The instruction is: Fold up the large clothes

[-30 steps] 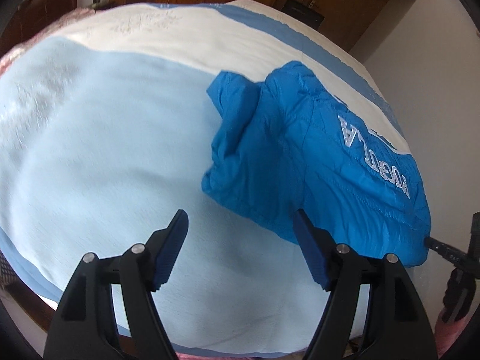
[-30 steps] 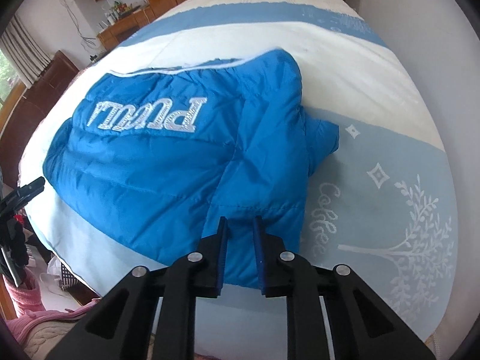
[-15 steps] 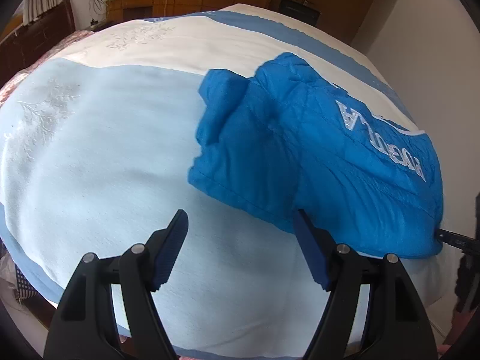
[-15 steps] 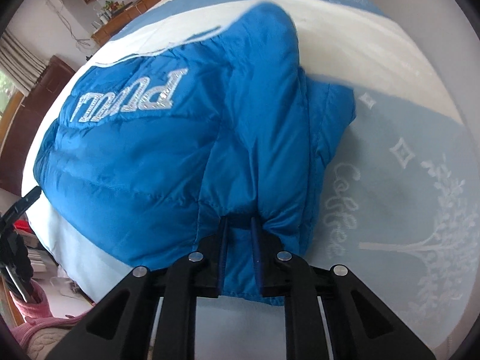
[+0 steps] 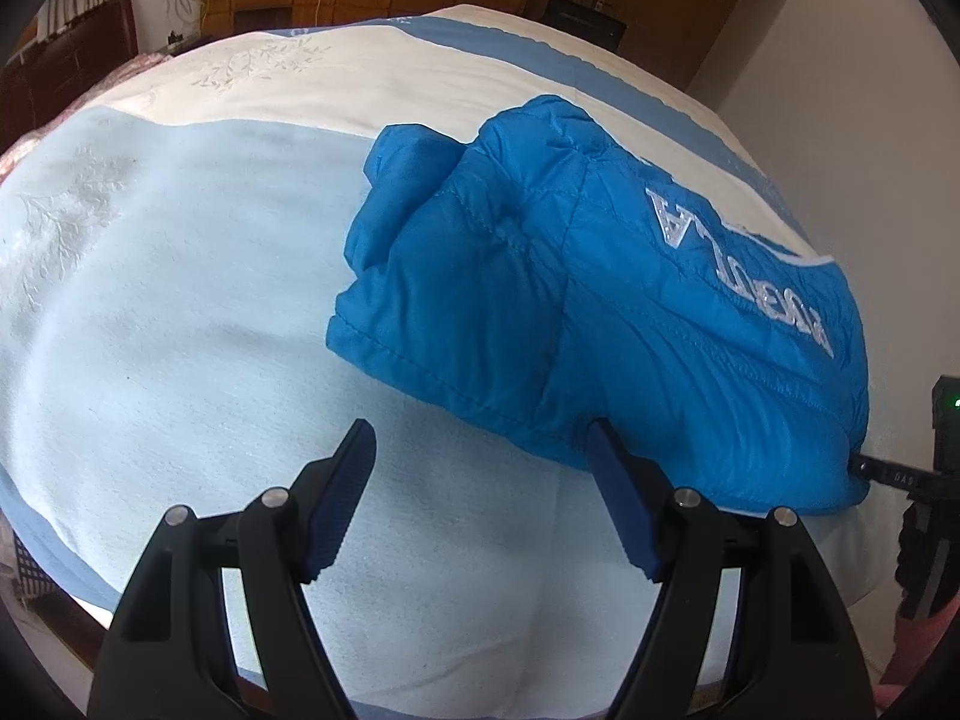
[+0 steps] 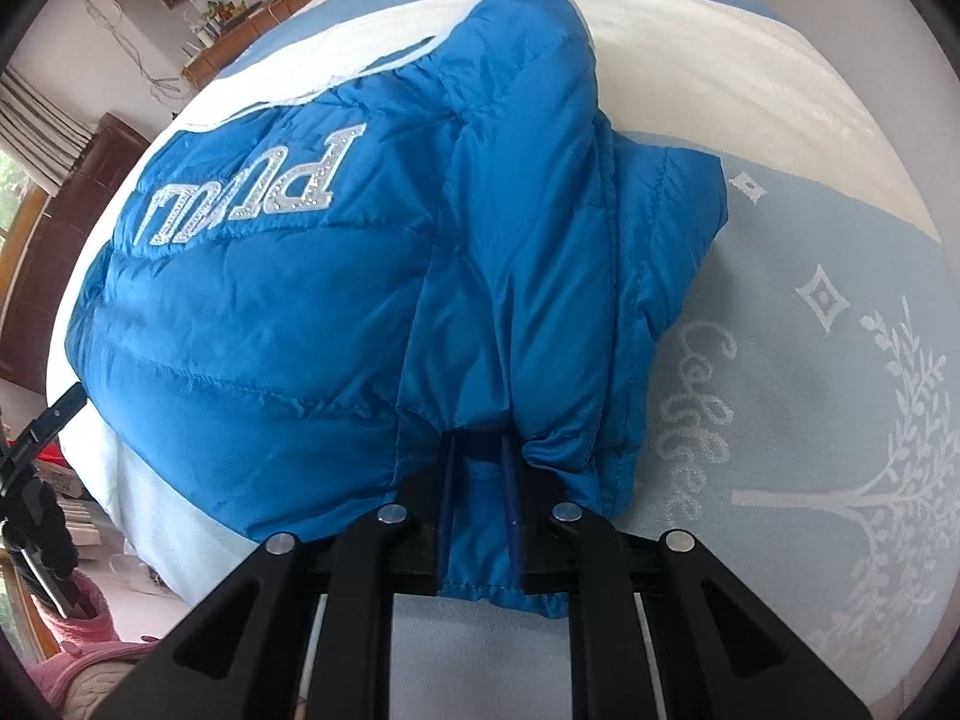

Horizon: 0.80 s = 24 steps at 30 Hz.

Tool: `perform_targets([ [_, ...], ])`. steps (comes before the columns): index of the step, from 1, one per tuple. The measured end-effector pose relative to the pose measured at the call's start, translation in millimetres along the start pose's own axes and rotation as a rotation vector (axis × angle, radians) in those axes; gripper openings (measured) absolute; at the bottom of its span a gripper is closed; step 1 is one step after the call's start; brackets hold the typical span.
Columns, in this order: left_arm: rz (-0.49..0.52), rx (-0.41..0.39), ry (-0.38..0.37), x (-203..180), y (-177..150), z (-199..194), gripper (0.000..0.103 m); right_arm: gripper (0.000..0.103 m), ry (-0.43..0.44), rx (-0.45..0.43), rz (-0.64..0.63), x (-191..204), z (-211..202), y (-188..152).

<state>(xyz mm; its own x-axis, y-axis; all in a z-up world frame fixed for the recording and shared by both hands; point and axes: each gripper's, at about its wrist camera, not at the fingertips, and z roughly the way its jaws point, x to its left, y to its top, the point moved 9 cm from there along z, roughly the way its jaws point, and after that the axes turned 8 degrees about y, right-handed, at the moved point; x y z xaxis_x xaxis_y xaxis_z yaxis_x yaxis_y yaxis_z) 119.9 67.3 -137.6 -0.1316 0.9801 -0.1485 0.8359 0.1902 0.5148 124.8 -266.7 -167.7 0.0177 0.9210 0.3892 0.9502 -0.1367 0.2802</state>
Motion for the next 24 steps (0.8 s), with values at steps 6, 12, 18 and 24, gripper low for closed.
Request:
perform_targets([
  [6,-0.091,-0.011,-0.053,10.3,11.2,5.6,0.076,0.013,0.018,0.003,0.007,-5.1,-2.2,-0.2],
  [12,-0.204,0.011,-0.117,21.9,15.3,18.6,0.081,0.013,0.014,0.008,0.001,-6.2,-3.6,-0.2],
  [18,-0.301,0.03,-0.228,27.8,17.8,28.7,0.083,0.013,0.014,0.017,0.001,-3.5,-2.7,1.3],
  [24,-0.434,0.007,-0.368,31.7,36.5,37.2,0.081,0.013,0.016,0.016,0.0,-2.9,-2.0,1.0],
])
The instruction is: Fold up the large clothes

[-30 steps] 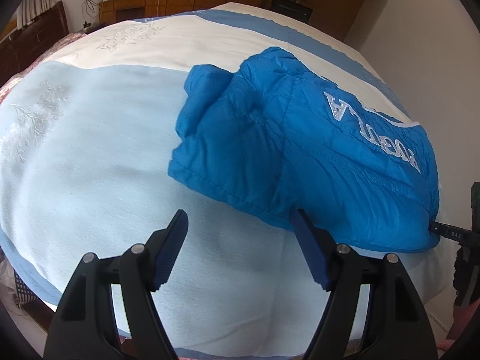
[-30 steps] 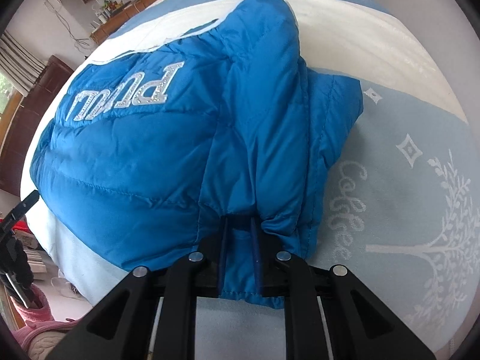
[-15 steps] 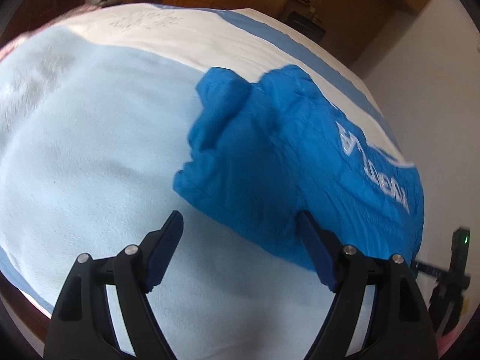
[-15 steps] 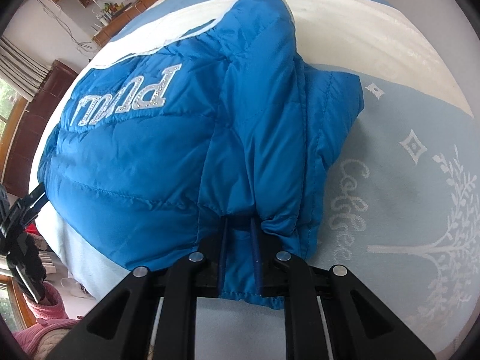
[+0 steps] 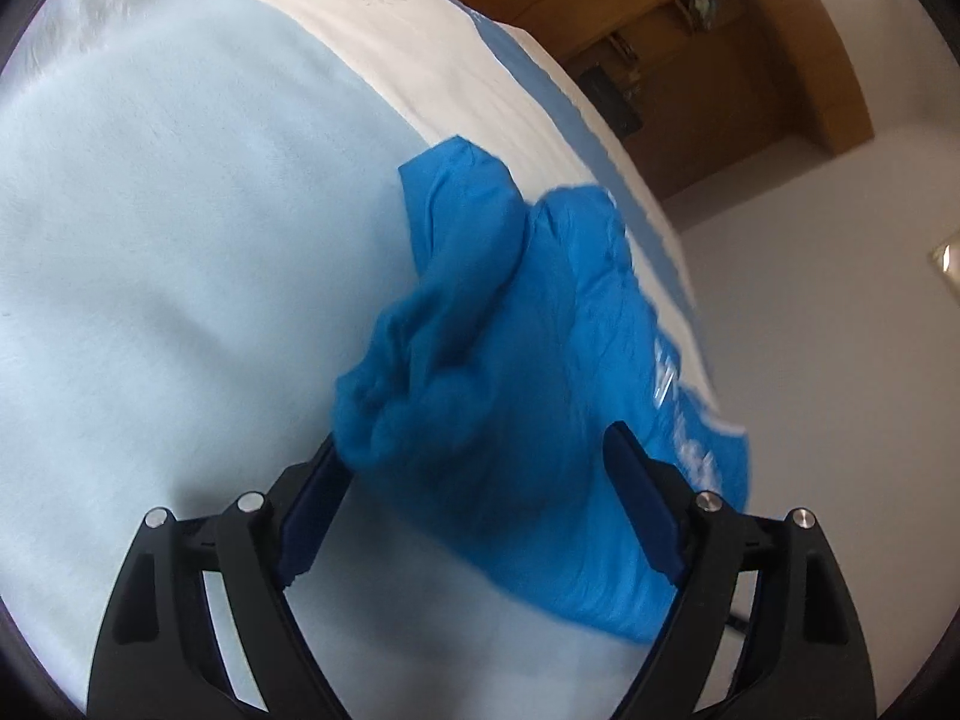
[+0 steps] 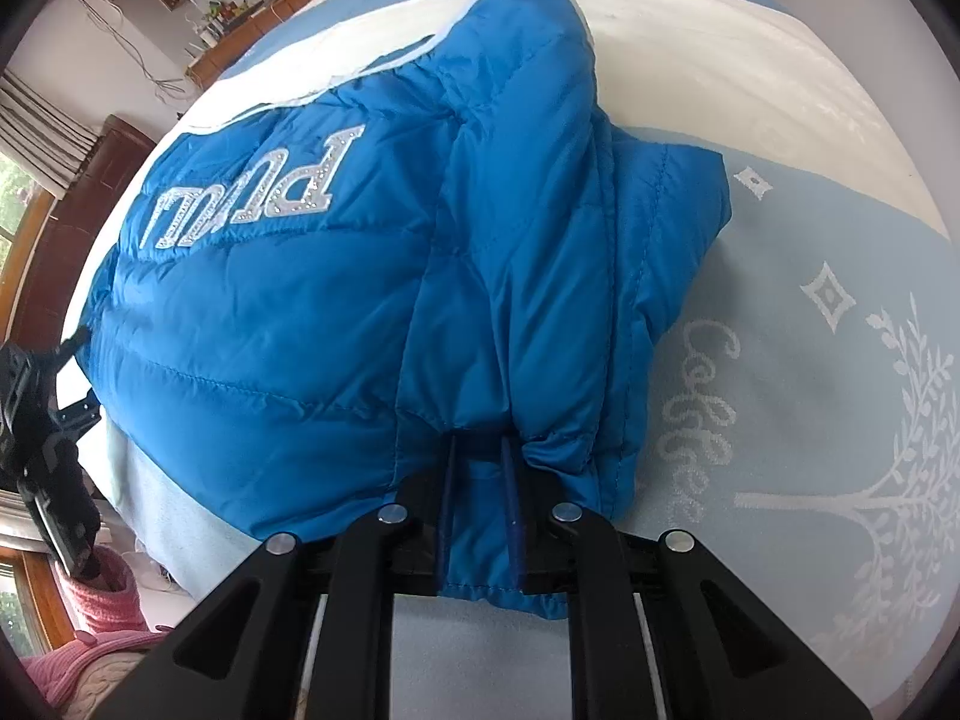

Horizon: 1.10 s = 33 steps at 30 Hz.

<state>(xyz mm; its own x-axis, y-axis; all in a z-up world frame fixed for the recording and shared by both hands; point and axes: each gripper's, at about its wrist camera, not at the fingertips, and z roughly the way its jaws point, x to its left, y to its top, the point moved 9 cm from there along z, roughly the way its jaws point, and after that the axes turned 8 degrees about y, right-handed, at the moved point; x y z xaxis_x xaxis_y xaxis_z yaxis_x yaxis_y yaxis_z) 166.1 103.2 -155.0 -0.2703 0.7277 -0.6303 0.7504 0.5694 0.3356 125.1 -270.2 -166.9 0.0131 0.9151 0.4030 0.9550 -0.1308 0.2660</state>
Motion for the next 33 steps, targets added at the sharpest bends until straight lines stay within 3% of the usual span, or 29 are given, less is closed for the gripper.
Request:
perform_targets([
  [3,-0.03,0.009,0.002,2.7,8.1,11.1,0.065,0.013,0.003,0.004,0.003,0.2,0.1,-0.4],
  [4,-0.04,0.018,-0.006,2.5,9.6,13.5,0.054,0.013,0.004,0.006,0.002,-0.1,0.2,-0.5],
  [7,-0.036,0.029,-0.029,-5.5,9.1,11.0,0.034,0.013,0.003,0.017,0.004,-0.2,0.2,0.1],
  [9,-0.006,0.008,-0.02,-12.4,7.0,4.6,0.03,0.013,-0.001,0.023,0.002,-0.1,0.4,0.7],
  [14,0.011,0.032,0.035,-1.5,1.8,15.5,0.028,0.013,0.01,0.024,0.007,-1.5,0.3,2.3],
  [17,0.005,0.069,0.018,3.8,1.1,30.2,0.029,0.013,0.01,0.024,0.003,-2.4,0.8,2.4],
  [24,0.017,0.074,0.004,4.9,2.0,30.7,0.029,0.013,-0.002,0.016,-0.008,-0.4,1.2,-0.3],
  [29,0.111,-0.021,0.011,-14.1,10.1,-1.8,0.025,0.013,-0.008,0.022,-0.002,0.5,-1.3,-0.6],
  [33,0.228,-0.107,-0.024,-61.6,13.7,-32.5,0.025,0.015,-0.021,0.033,-0.03,4.7,-5.0,1.3],
])
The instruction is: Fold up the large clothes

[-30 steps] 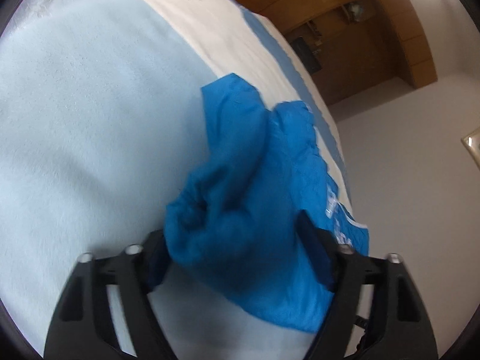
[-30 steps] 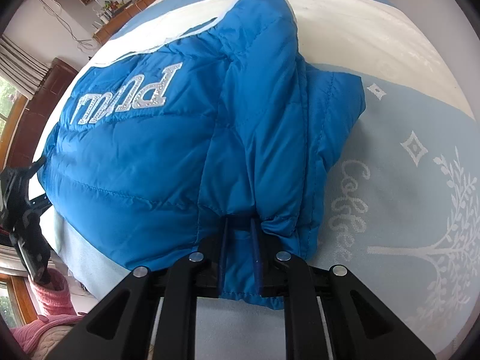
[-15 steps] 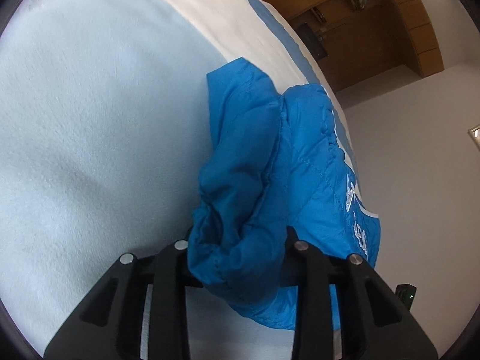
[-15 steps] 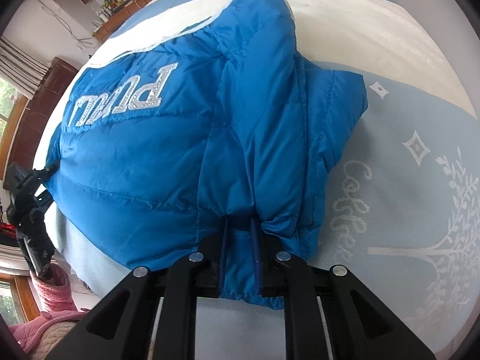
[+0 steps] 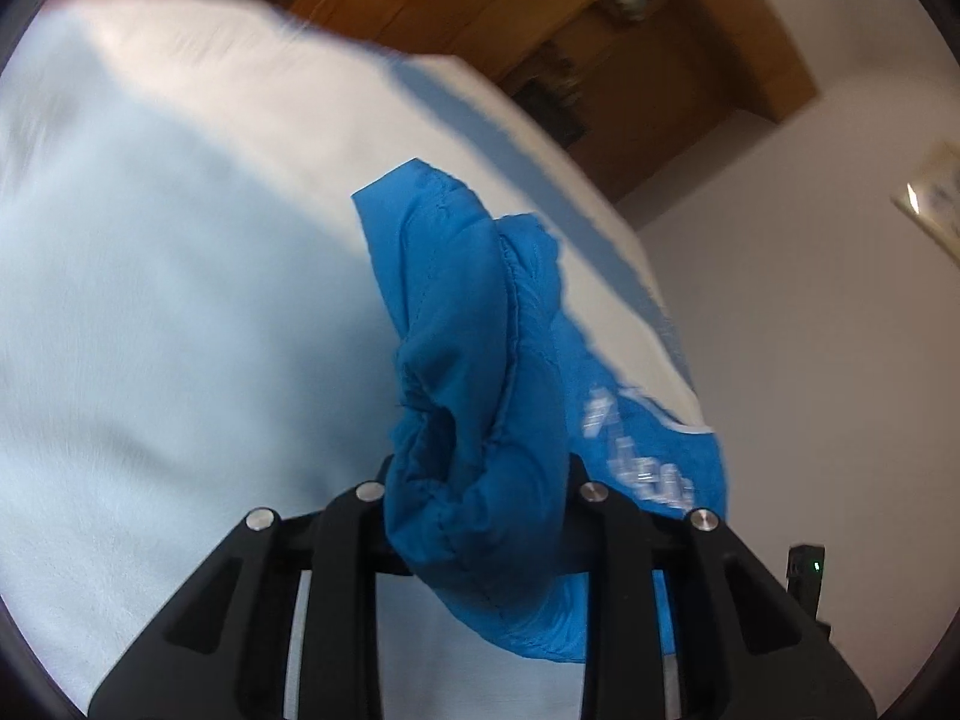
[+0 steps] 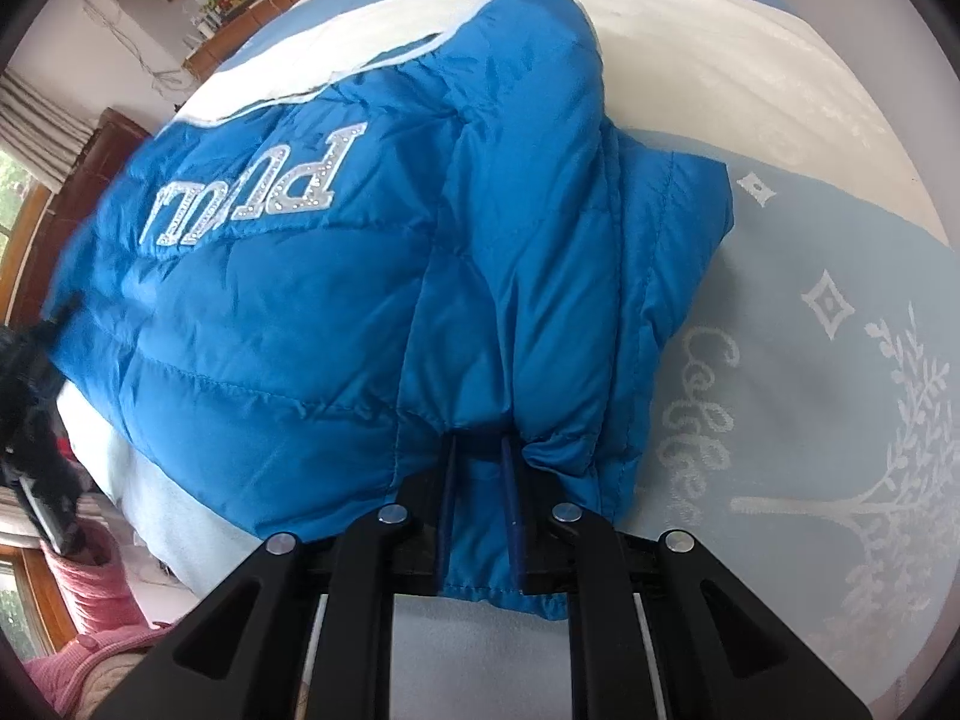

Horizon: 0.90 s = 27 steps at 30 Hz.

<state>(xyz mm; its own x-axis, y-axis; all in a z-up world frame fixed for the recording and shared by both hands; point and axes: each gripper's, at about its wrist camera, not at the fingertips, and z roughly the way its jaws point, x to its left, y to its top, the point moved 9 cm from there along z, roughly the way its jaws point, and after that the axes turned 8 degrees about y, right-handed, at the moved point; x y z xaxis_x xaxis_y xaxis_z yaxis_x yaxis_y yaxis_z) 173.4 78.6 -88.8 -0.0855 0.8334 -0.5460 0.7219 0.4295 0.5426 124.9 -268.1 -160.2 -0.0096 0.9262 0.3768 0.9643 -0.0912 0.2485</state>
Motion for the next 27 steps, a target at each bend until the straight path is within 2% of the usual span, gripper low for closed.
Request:
perform_targets([
  [6,0.246,-0.068,-0.016,-95.5,3.1,-22.6,0.025,0.019,-0.01,-0.048,-0.052,11.9,-24.5,5.5],
  [10,0.405,-0.068,-0.007,-156.7,-10.6,-21.5,0.025,0.019,-0.036,-0.085,-0.028,4.9,-48.5,9.5],
  [14,0.544,-0.029,-0.028,-209.2,-38.5,-7.1,0.025,0.019,-0.069,-0.116,0.006,-7.1,-73.4,15.3],
  [20,0.669,0.05,-0.053,-253.8,-79.6,27.4,0.025,0.019,-0.075,-0.124,0.024,-13.3,-85.7,21.0],
  [27,0.721,0.167,-0.054,-262.0,-111.5,75.0,0.027,0.019,-0.04,-0.12,0.036,-18.7,-85.6,15.6],
])
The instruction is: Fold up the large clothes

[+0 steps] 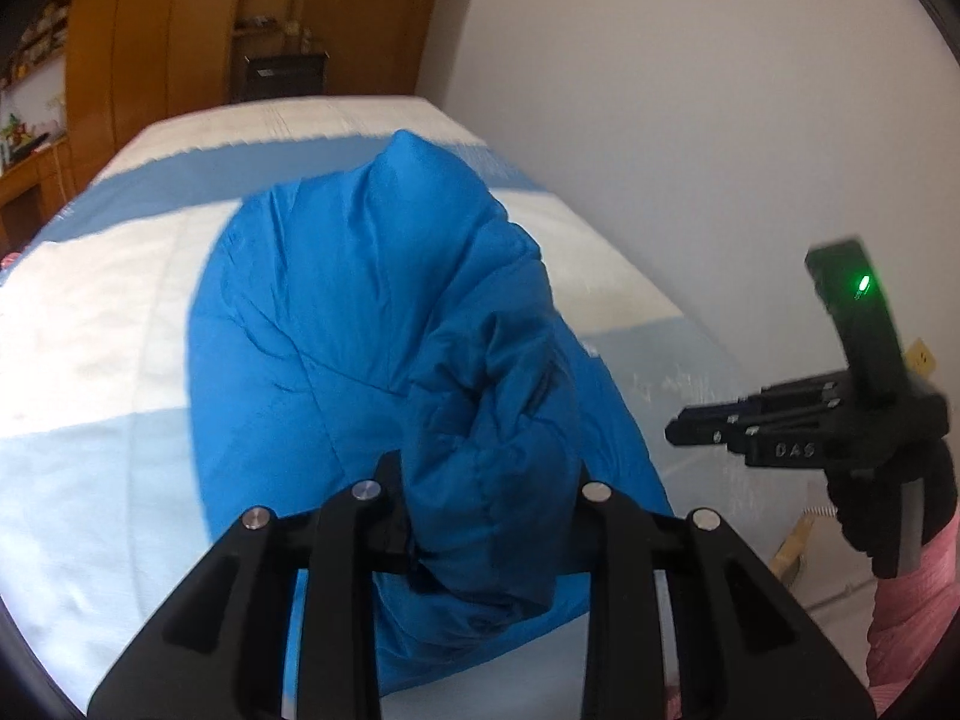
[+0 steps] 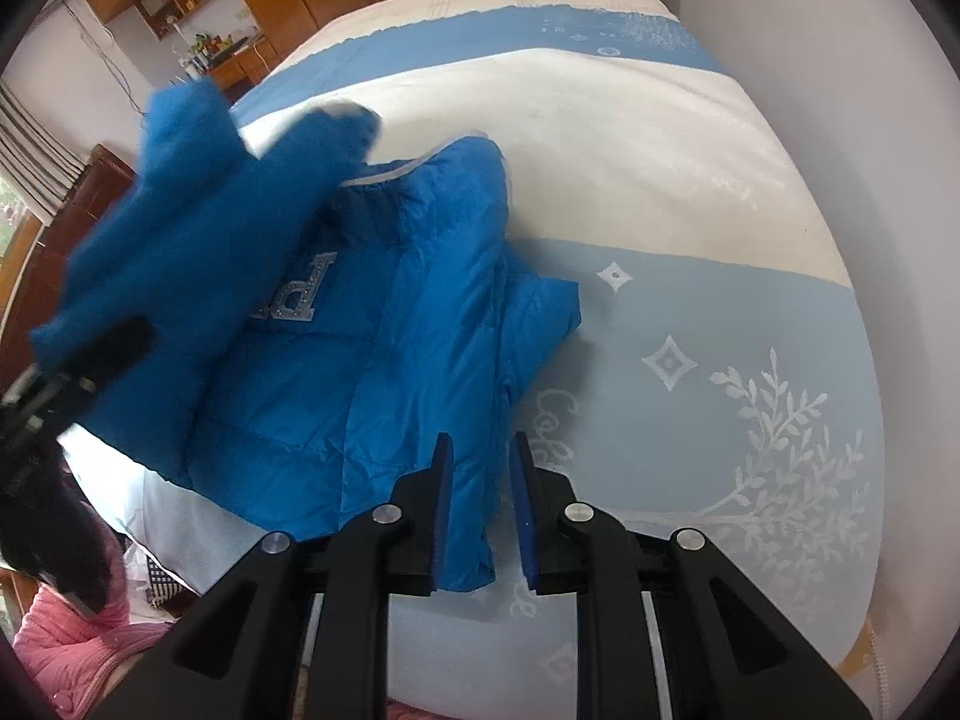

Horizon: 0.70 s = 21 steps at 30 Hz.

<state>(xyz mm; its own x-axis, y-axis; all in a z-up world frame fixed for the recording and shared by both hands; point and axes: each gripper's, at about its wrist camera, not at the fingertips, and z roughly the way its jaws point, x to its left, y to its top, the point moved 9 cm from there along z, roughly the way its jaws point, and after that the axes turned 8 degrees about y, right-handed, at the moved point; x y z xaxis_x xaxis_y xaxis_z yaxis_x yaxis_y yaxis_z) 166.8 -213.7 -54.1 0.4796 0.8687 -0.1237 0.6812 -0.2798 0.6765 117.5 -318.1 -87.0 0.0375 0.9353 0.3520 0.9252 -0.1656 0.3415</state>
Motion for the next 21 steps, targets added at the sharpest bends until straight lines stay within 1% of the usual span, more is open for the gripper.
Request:
perform_targets([
  [4,0.01,0.068,-0.033,2.6,-16.5,30.2,0.03,0.019,0.018,0.005,0.004,-3.1,1.2,0.5],
  [6,-0.004,0.086,-0.055,2.8,-17.8,44.5,0.03,0.019,0.02,0.005,-0.003,-2.3,2.2,1.8],
  [9,-0.039,0.103,-0.09,18.2,-20.0,62.0,0.031,0.02,0.023,0.007,-0.011,0.9,4.0,2.6],
  [11,-0.046,0.101,-0.101,17.9,-24.0,63.0,0.031,0.02,0.026,0.008,-0.012,2.3,6.0,2.7],
  [13,-0.048,0.095,-0.106,22.0,-19.9,68.9,0.031,0.02,0.028,0.007,-0.016,4.4,7.7,4.0],
  [18,-0.059,0.088,-0.12,27.2,-21.9,68.0,0.032,0.021,0.041,-0.005,-0.024,12.2,5.8,8.0],
  [19,-0.057,0.087,-0.123,14.5,-26.3,59.6,0.033,0.021,0.04,-0.009,-0.025,13.1,5.0,9.3],
  [21,-0.06,0.085,-0.131,17.4,-28.1,59.7,0.033,0.021,0.042,-0.014,-0.025,14.4,3.3,11.1],
])
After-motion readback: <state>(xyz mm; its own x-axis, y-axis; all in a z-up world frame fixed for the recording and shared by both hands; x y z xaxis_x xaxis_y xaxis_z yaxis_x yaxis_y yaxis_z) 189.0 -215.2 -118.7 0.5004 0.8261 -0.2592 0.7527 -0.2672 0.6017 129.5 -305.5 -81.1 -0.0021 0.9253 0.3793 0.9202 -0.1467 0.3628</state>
